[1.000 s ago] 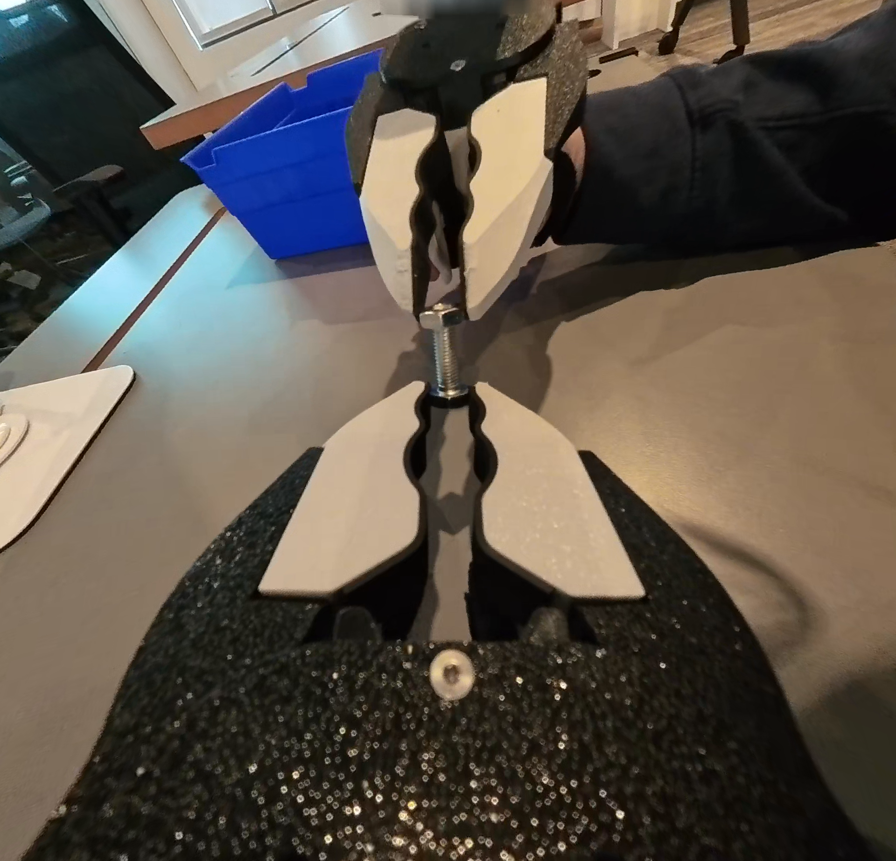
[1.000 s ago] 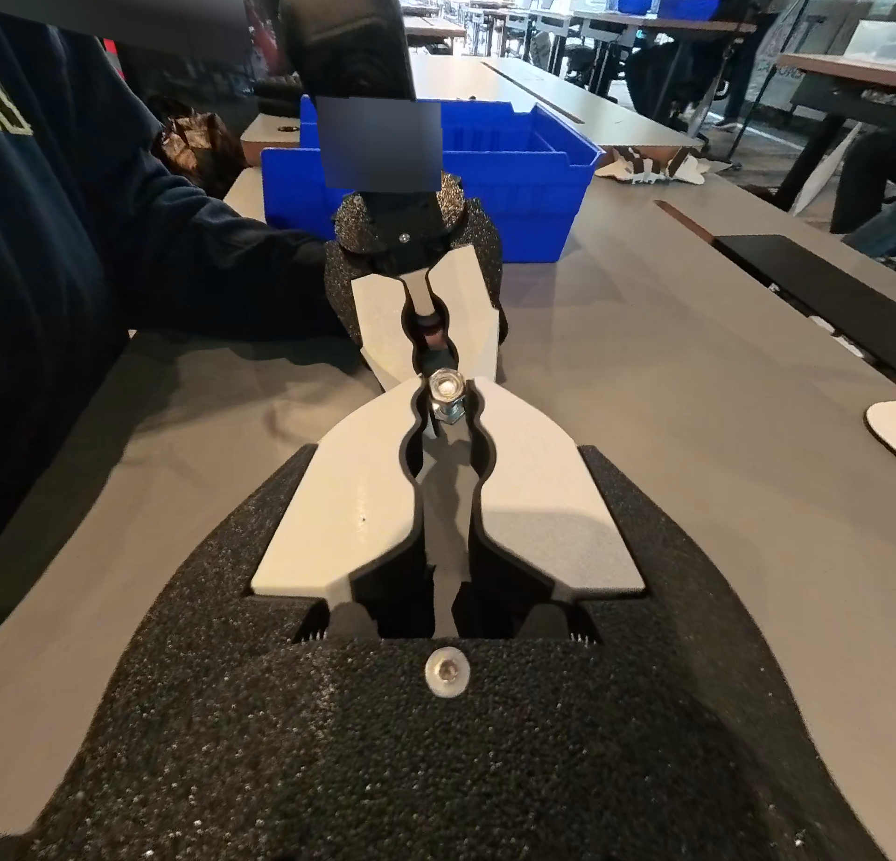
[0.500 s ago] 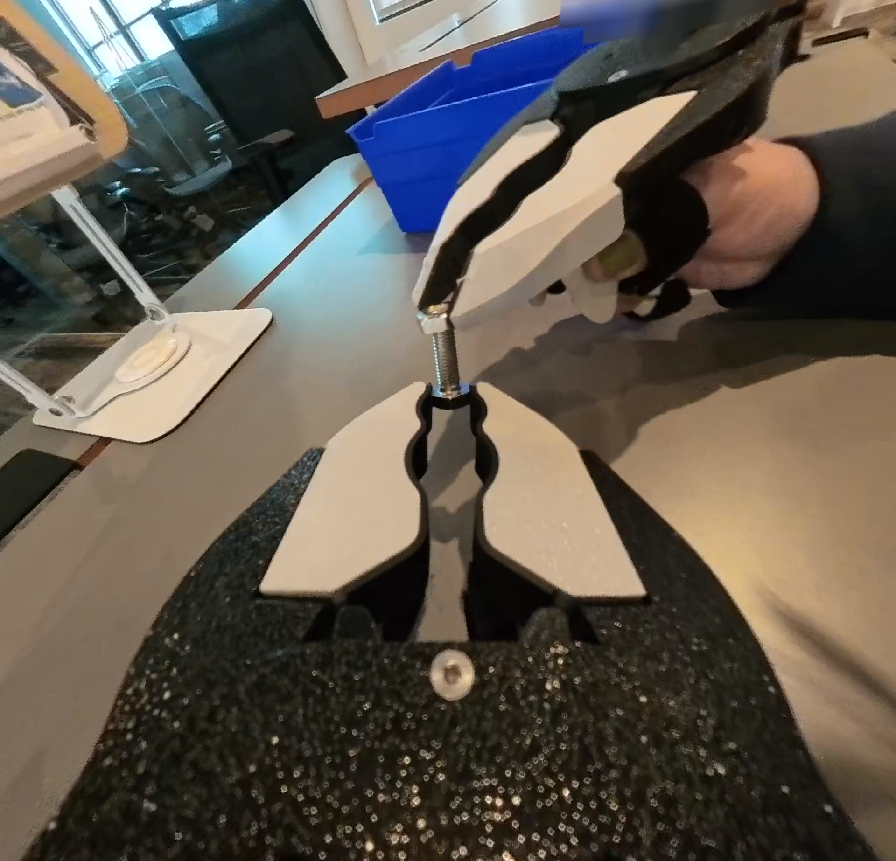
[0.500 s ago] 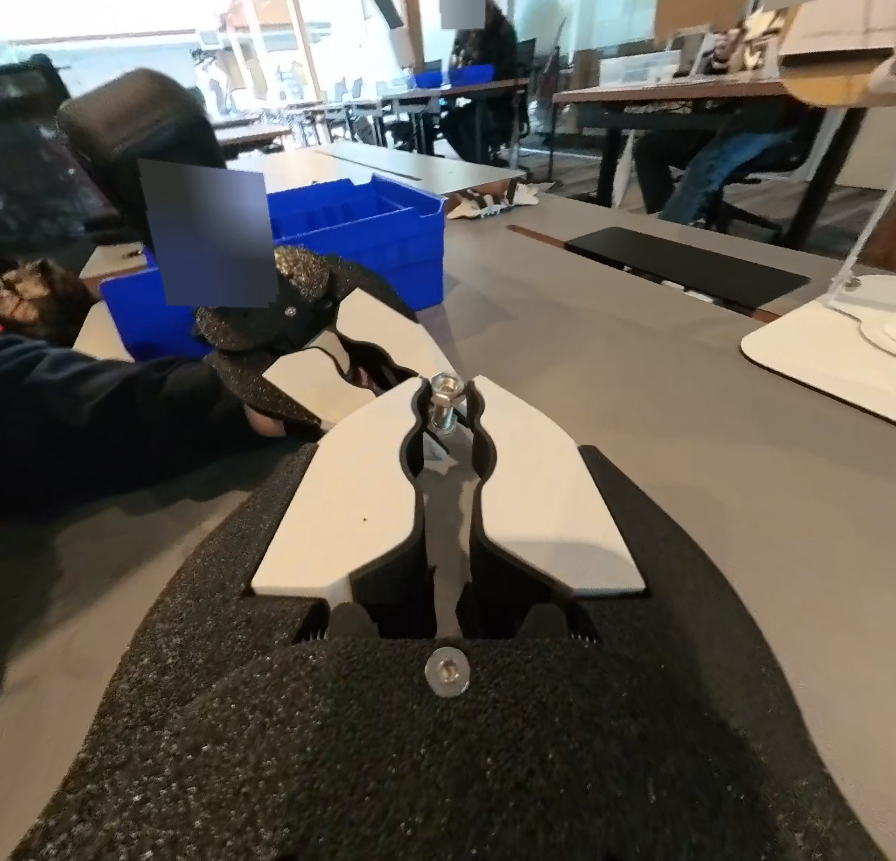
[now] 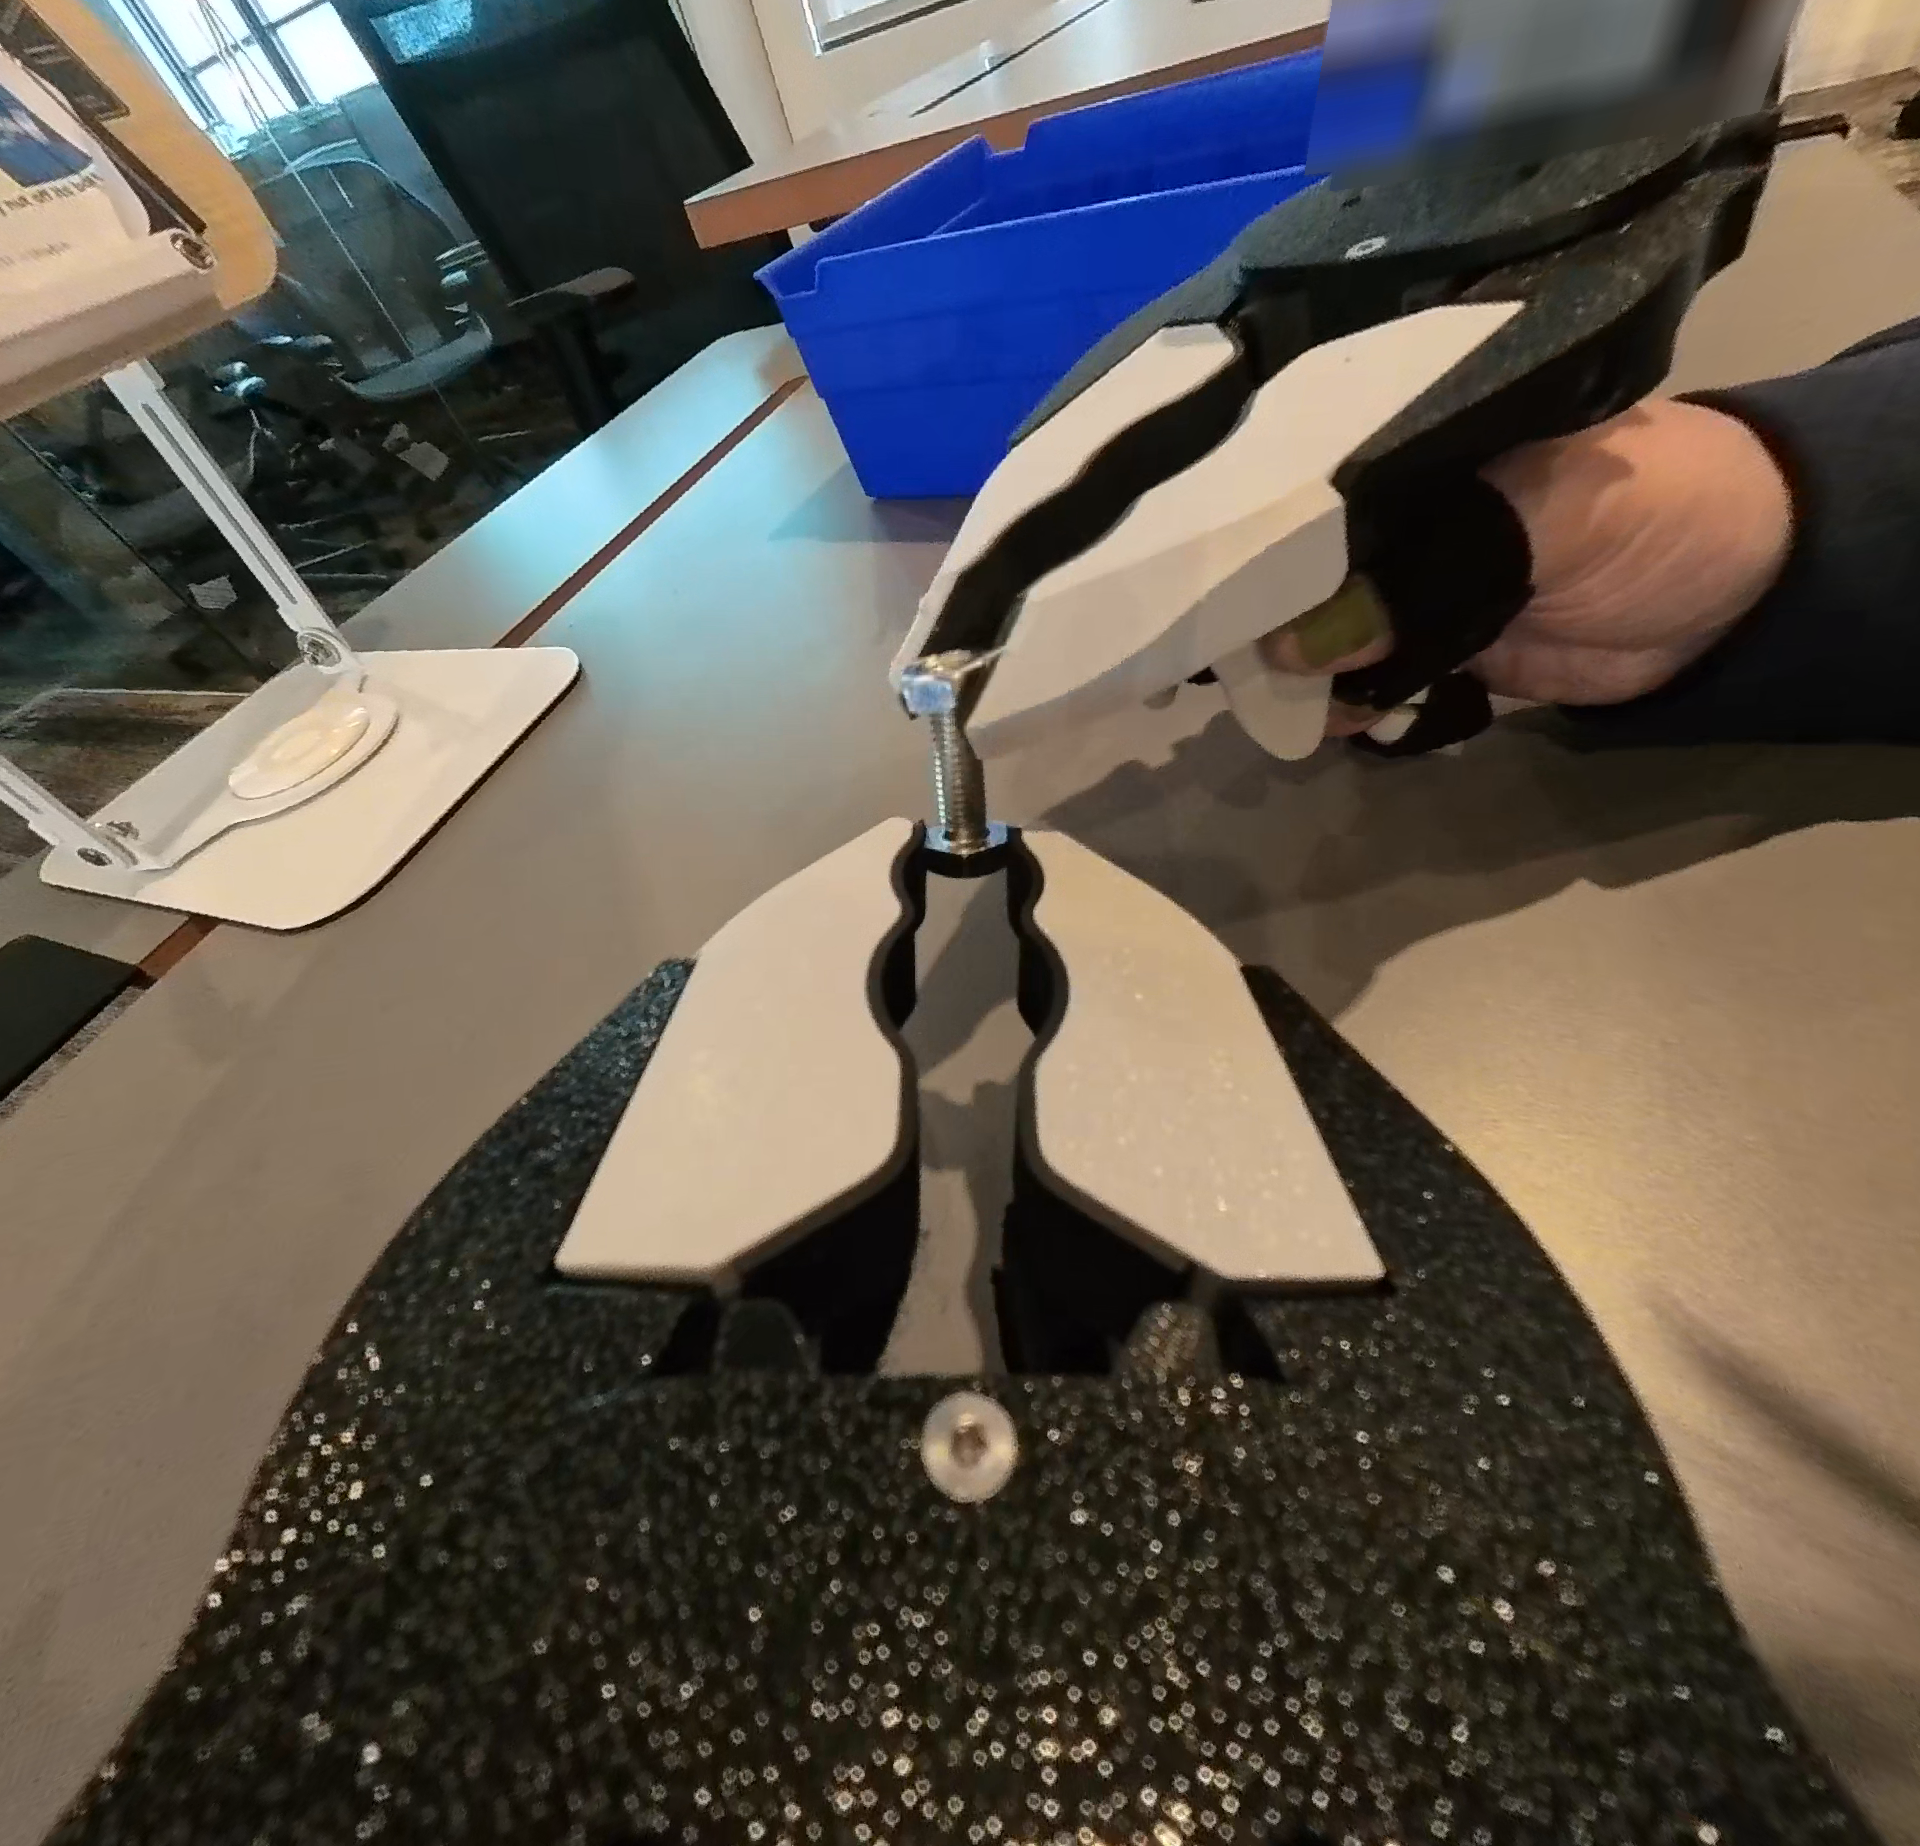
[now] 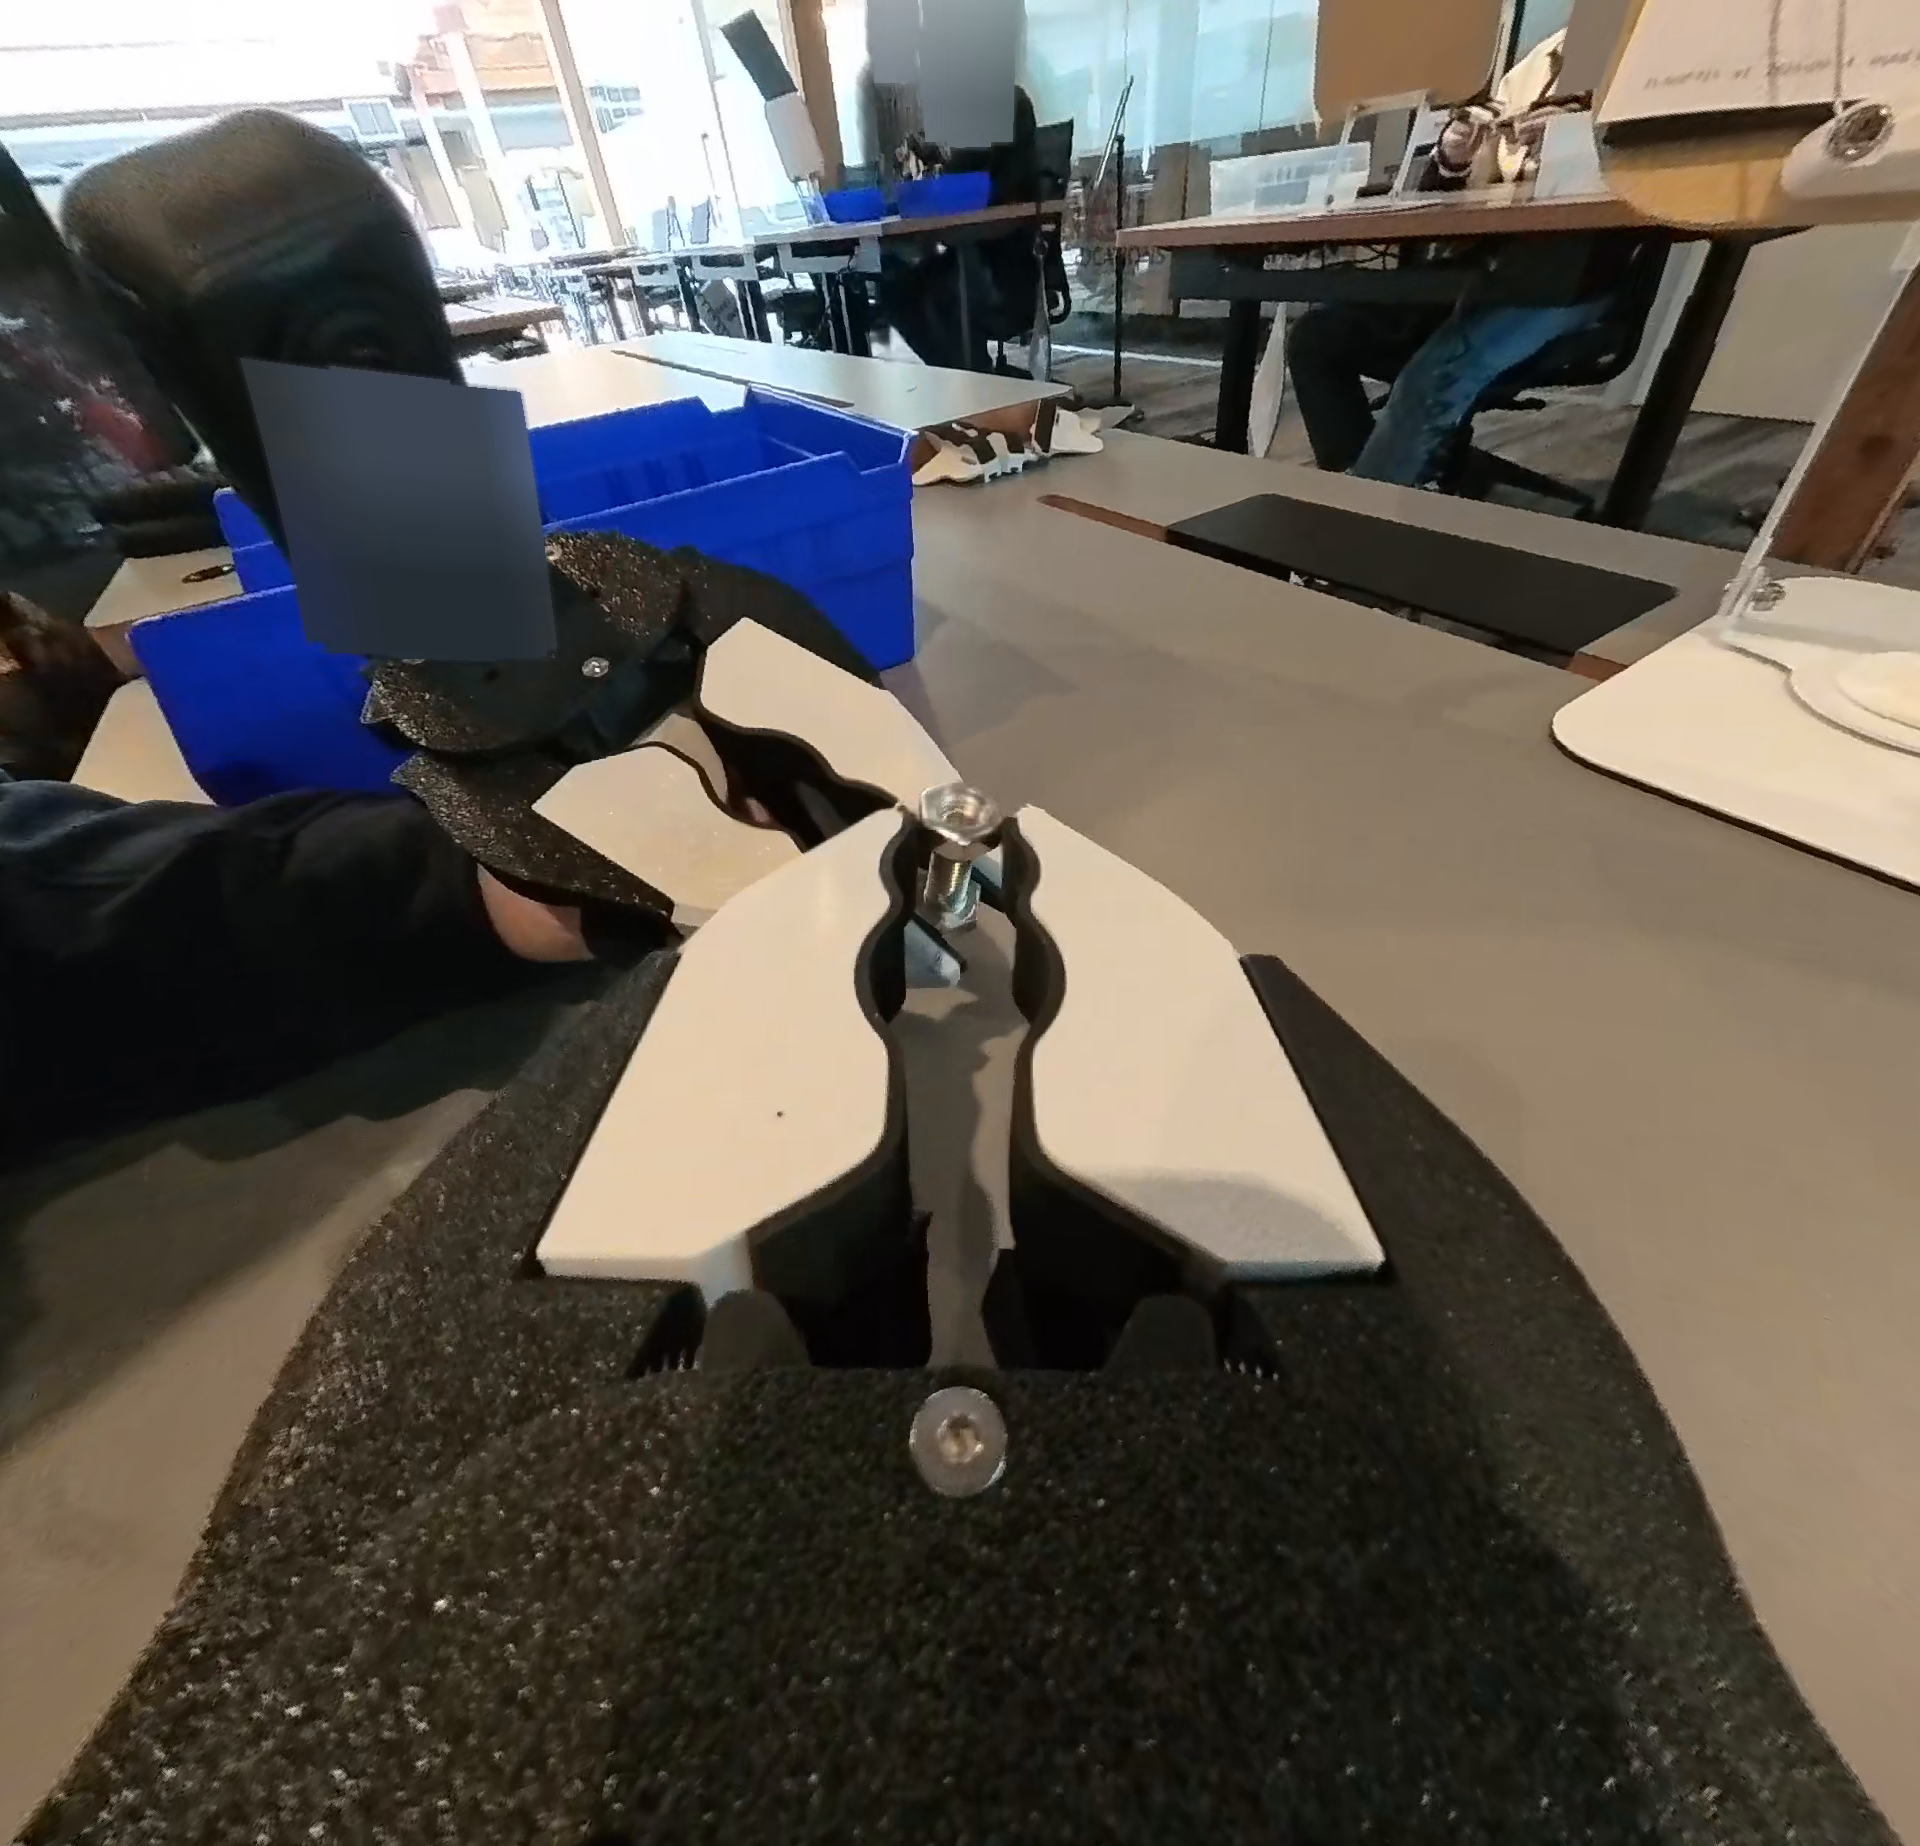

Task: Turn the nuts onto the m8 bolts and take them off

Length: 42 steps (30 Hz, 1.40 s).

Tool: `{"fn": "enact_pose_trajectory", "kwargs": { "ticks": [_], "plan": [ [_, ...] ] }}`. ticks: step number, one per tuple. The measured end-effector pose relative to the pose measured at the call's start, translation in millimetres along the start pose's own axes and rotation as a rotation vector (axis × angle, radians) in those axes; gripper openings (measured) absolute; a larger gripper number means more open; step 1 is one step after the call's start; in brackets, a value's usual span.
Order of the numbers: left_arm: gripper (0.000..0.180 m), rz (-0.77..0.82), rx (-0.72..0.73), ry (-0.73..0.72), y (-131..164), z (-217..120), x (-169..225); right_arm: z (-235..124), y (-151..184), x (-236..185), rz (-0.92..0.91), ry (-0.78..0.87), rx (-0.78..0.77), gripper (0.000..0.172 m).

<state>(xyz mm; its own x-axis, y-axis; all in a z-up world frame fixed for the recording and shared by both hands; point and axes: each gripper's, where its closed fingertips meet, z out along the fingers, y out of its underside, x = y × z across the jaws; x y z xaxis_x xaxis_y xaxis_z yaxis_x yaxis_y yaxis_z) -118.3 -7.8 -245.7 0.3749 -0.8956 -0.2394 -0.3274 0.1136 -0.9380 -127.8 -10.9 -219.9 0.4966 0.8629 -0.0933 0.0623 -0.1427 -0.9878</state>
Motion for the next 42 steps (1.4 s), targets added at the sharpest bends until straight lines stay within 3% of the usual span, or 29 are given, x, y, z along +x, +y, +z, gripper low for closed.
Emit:
{"fn": "enact_pose_trajectory", "kwargs": {
  "ticks": [5, 15, 24, 31, 42],
  "plan": [
    [0.014, -0.009, 0.009, -0.011, -0.9, -1.5, -2.4, -0.9, -4.8, -2.3, -0.035, -0.005, 0.024, 0.031],
    [0.014, -0.073, 0.03, -0.048, -0.9, -6.7, -13.7, -2.1, -7.4, -12.6, -0.117, -0.04, 0.031, 0.027],
    [0.014, -0.009, 0.065, 0.107, -8.6, -2.9, 13.6, -1.7, -11.2, -13.7, -0.104, -0.045, 0.067, 0.038],
    [0.014, -0.129, 0.118, 0.018, -10.8, -12.5, -11.1, -2.3, -11.5, -17.1, -0.117, -0.064, 0.068, 0.034],
    [0.014, -0.054, 0.131, 0.235, -19.1, -4.8, 30.6, -2.2, -17.8, -29.3, -0.044, -0.171, 0.139, 0.042]
  ]
}}
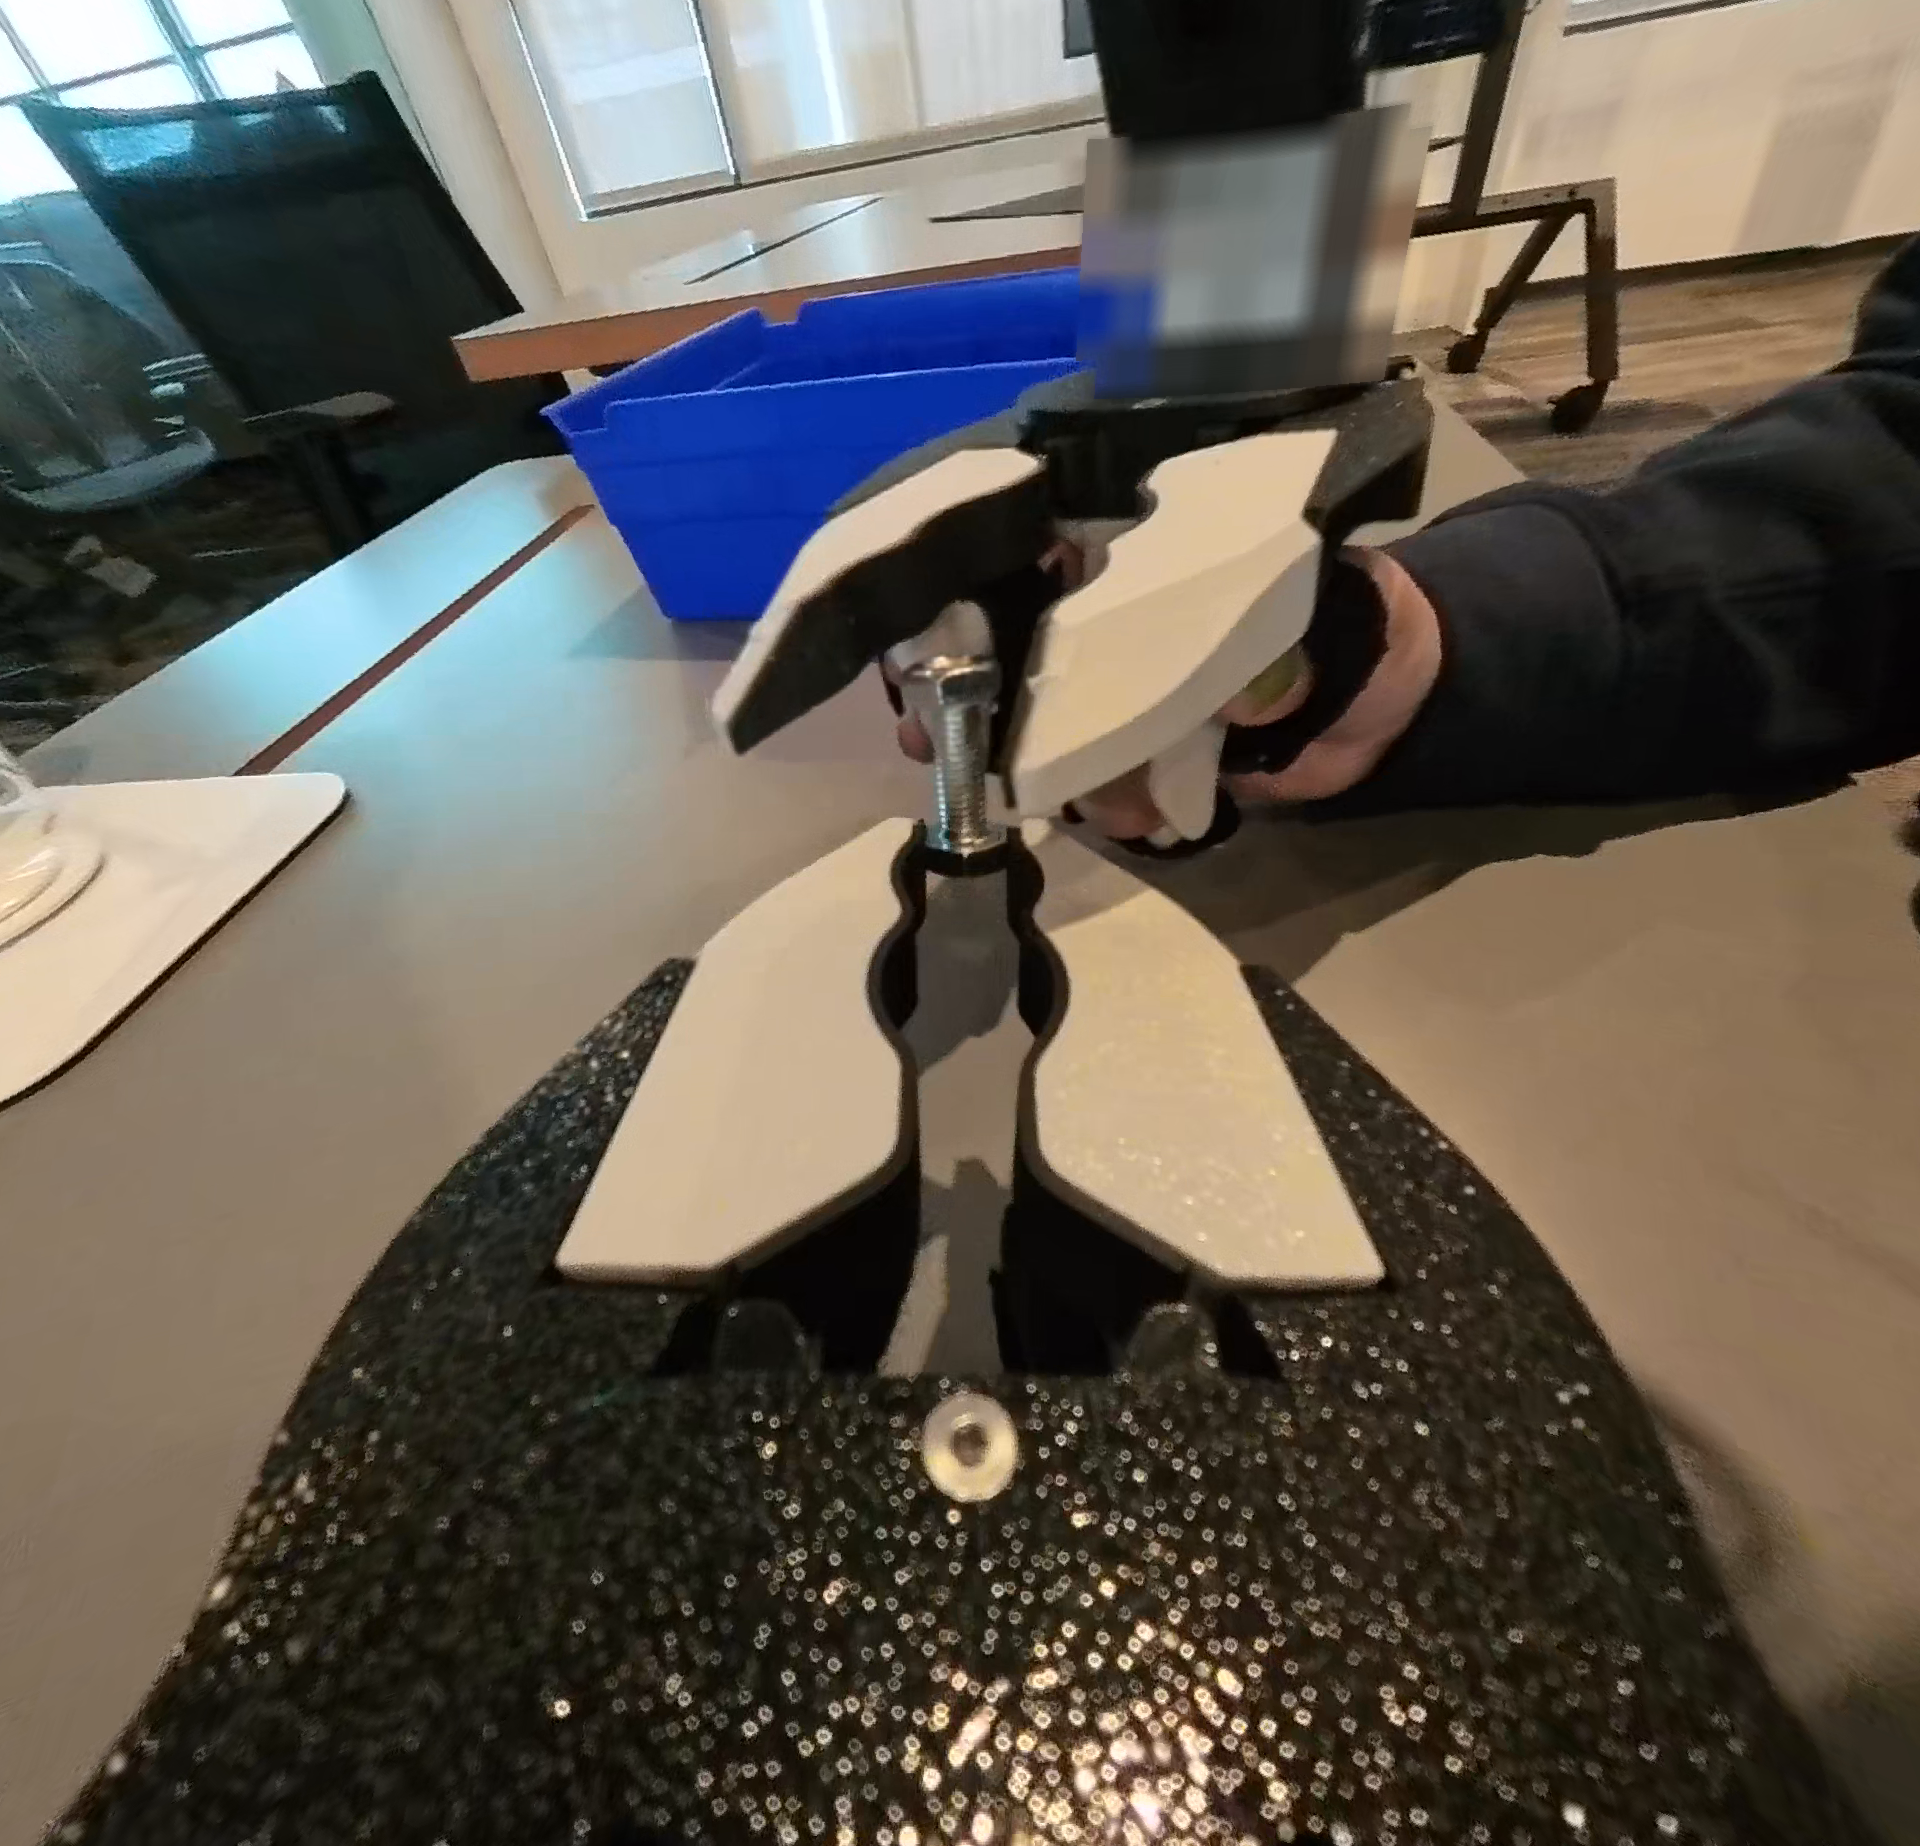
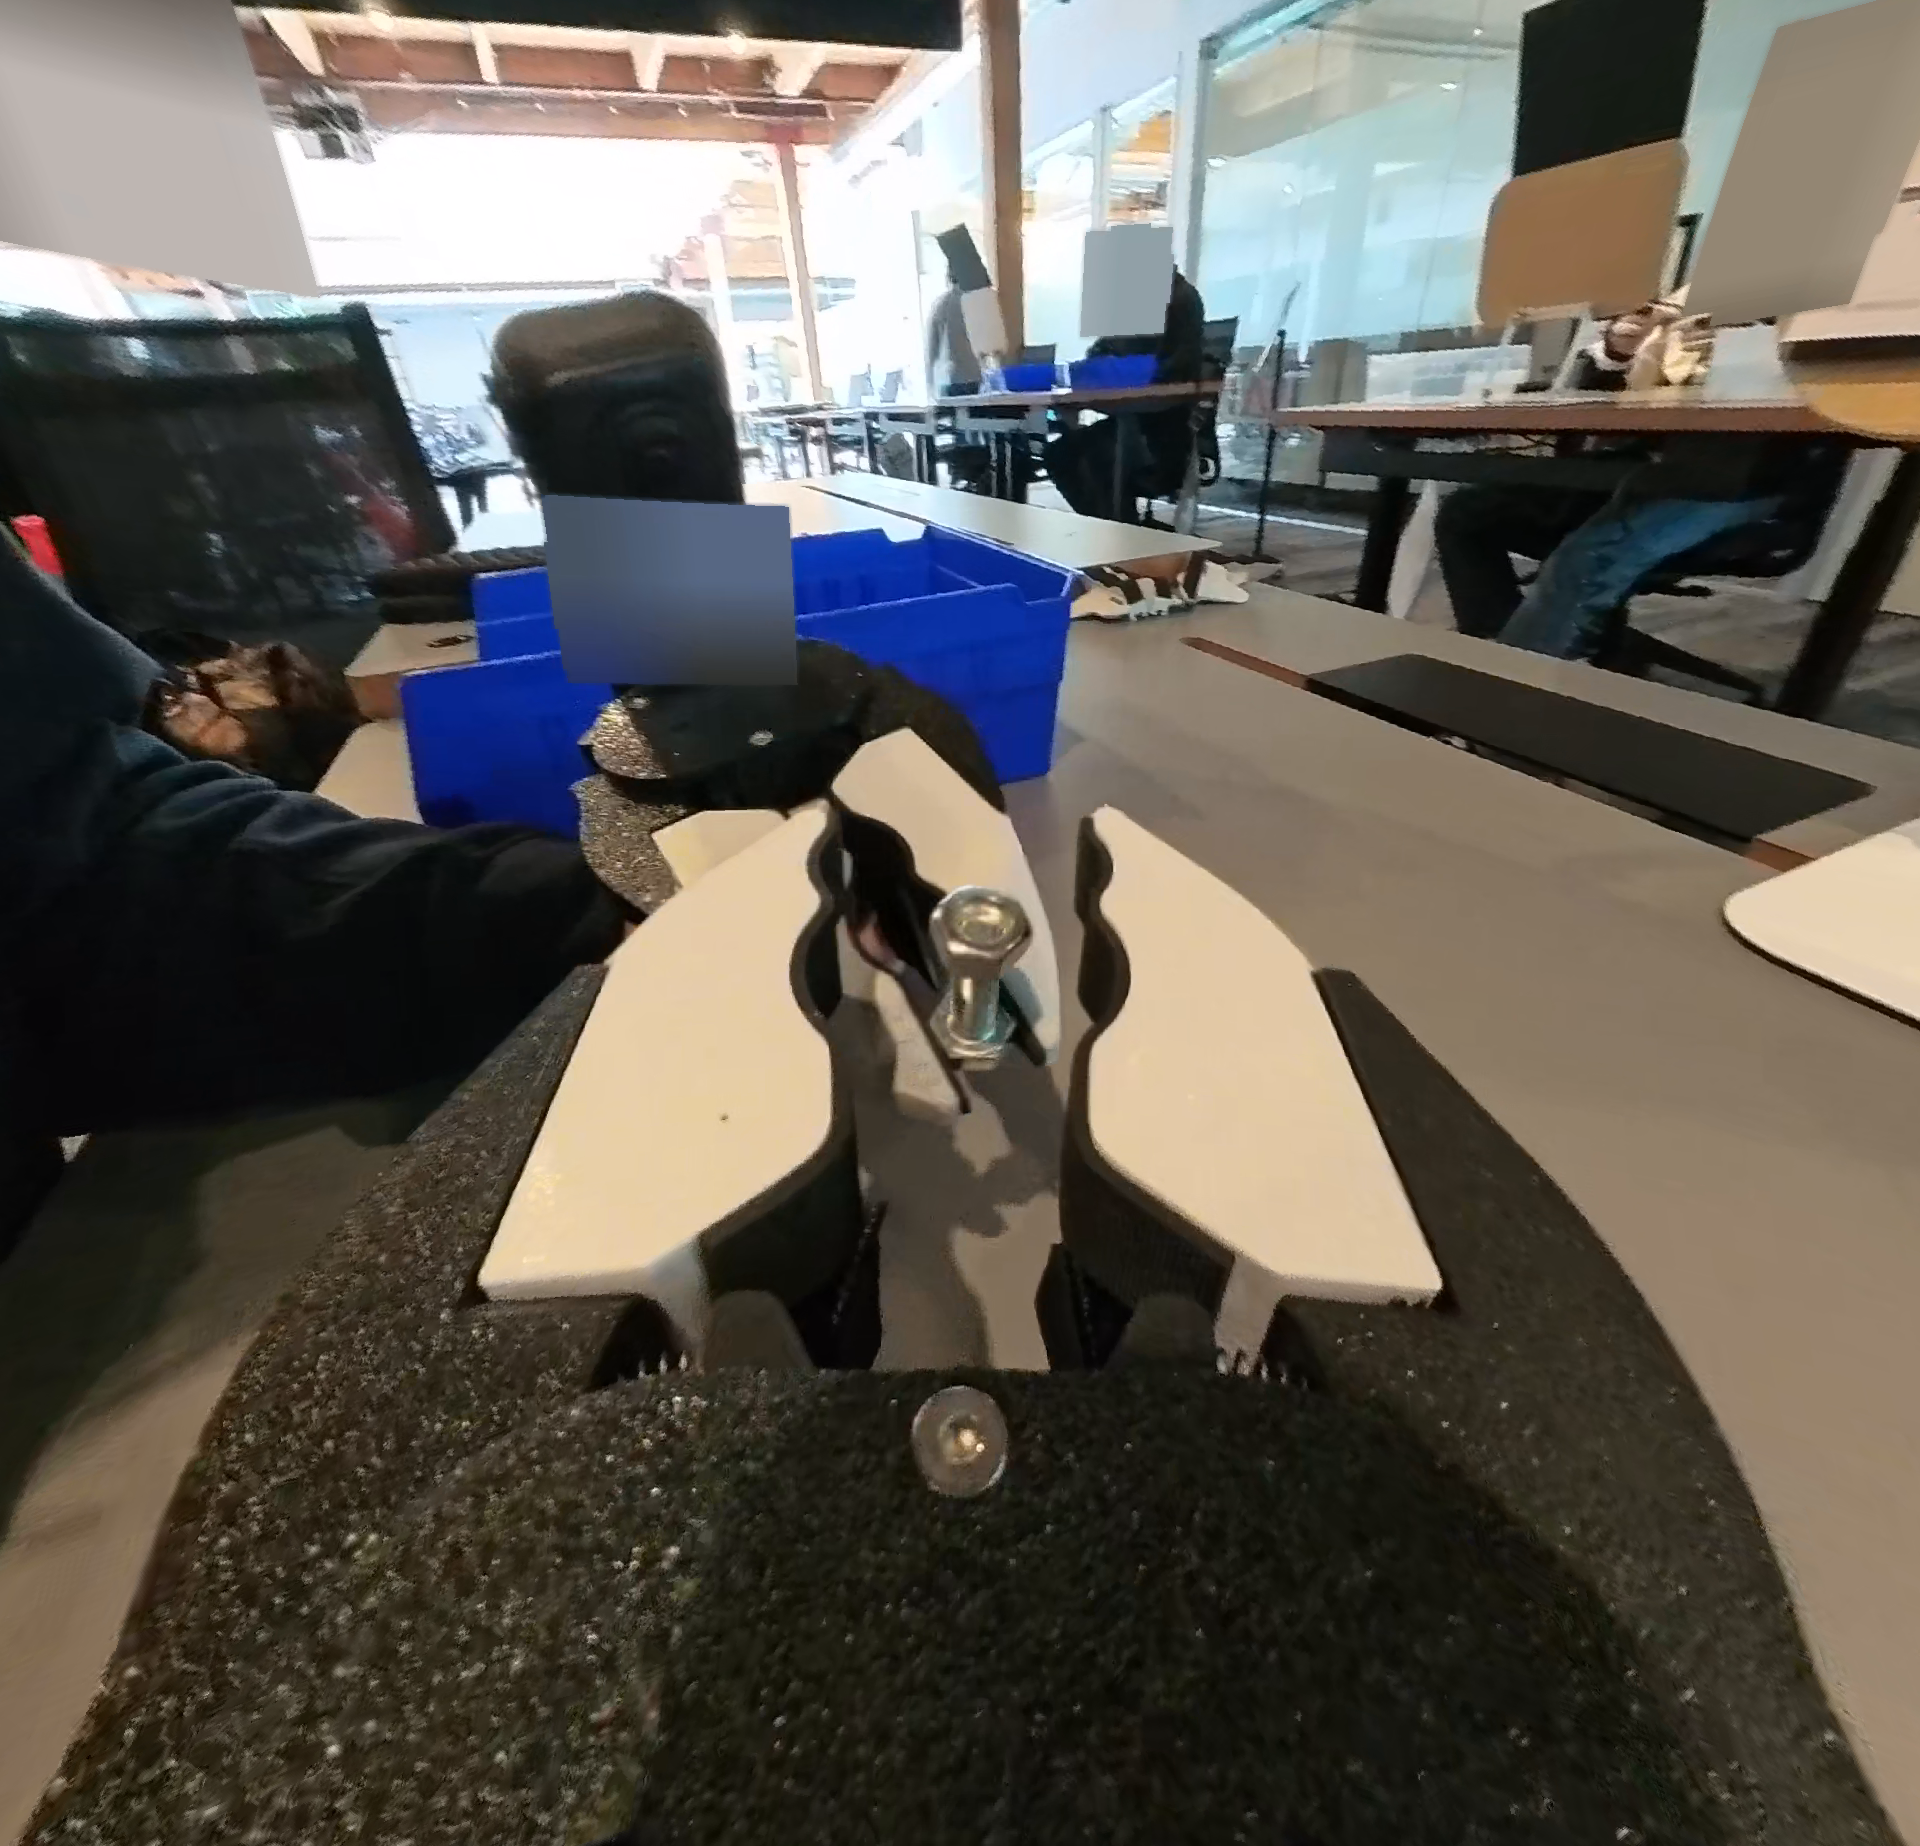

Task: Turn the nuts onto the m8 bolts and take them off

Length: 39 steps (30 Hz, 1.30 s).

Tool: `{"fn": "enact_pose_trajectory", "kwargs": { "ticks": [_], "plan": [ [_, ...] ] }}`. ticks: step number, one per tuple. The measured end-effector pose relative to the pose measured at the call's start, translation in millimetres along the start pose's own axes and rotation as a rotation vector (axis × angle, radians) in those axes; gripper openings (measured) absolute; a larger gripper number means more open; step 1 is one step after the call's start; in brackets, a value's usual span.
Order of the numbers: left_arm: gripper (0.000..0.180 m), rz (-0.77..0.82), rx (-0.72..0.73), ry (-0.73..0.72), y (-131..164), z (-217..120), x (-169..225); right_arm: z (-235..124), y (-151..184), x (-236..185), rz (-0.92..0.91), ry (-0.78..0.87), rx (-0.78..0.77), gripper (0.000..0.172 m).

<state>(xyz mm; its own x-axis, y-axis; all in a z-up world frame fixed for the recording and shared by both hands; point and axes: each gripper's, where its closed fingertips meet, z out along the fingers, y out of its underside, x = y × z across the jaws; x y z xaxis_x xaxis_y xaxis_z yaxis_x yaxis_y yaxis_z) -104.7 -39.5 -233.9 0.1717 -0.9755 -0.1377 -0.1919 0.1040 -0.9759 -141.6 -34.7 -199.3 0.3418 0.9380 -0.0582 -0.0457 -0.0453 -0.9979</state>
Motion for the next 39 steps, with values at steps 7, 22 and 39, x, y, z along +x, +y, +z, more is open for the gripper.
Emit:
{"fn": "enact_pose_trajectory", "kwargs": {
  "ticks": [7, 22, 39],
  "plan": [
    [0.014, -0.172, 0.128, -0.123, -9.7, -22.6, -33.3, -3.0, -2.9, 2.6, -0.013, 0.012, 0.017, 0.041],
    [0.014, -0.21, 0.15, 0.006, -15.2, -13.2, -14.8, -1.3, -4.5, -6.4, -0.025, -0.039, 0.033, 0.044],
    [0.014, -0.166, 0.08, 0.028, -8.0, -8.0, -7.7, 1.1, -4.7, -9.8, -0.023, -0.053, 0.037, 0.053]
  ]
}}
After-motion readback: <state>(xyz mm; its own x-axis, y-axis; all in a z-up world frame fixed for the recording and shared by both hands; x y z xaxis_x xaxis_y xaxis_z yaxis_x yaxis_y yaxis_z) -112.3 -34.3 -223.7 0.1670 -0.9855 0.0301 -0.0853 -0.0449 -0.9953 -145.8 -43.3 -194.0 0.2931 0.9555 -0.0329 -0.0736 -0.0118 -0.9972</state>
